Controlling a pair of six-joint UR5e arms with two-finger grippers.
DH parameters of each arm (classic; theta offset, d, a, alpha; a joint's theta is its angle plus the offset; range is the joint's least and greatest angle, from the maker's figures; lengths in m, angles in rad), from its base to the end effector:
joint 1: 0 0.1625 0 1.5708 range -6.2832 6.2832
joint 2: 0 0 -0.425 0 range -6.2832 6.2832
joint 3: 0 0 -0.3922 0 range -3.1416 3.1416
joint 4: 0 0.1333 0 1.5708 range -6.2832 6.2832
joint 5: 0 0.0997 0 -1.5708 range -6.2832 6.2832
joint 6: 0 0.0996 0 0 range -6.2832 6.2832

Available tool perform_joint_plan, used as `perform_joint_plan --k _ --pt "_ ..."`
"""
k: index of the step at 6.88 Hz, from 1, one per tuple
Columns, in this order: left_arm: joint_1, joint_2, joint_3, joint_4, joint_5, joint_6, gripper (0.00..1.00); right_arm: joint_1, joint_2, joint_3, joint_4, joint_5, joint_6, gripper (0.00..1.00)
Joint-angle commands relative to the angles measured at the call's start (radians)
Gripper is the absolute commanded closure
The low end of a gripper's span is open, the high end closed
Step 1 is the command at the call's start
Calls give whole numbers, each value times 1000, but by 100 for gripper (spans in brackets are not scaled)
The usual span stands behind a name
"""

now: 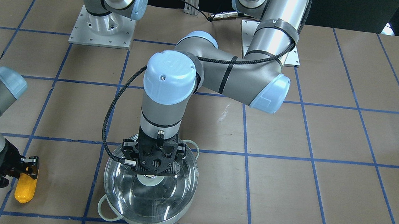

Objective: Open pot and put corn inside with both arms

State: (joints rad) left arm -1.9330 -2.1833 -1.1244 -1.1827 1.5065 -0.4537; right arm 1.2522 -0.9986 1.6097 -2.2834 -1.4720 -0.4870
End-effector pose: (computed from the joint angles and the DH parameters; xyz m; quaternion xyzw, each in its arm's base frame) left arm -0.3965 -0.6521 0.3704 0.0419 -0.9925 0.0889 0.0732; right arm -0.0710 -0.6722 0.2063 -0.0864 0.9937 -0.0659 0.0255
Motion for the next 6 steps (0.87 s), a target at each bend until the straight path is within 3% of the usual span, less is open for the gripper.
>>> perform_joint_plan --k 1,3,4,5,6 --pt "163 121 -11 -177 -8 197 85 0 -116 -17 150 -8 -4 87" --pt "380 149 -61 -244 -2 479 85 62 -240 -98 365 -11 92 87" --pt "453 146 -133 -220 -8 591 85 175 -241 -147 387 -54 187 87" --pt "516 149 -235 -143 -6 659 85 316 -217 -193 386 -135 302 87" --pt "581 143 -355 9 -17 703 85 426 -165 -220 378 -149 437 87"
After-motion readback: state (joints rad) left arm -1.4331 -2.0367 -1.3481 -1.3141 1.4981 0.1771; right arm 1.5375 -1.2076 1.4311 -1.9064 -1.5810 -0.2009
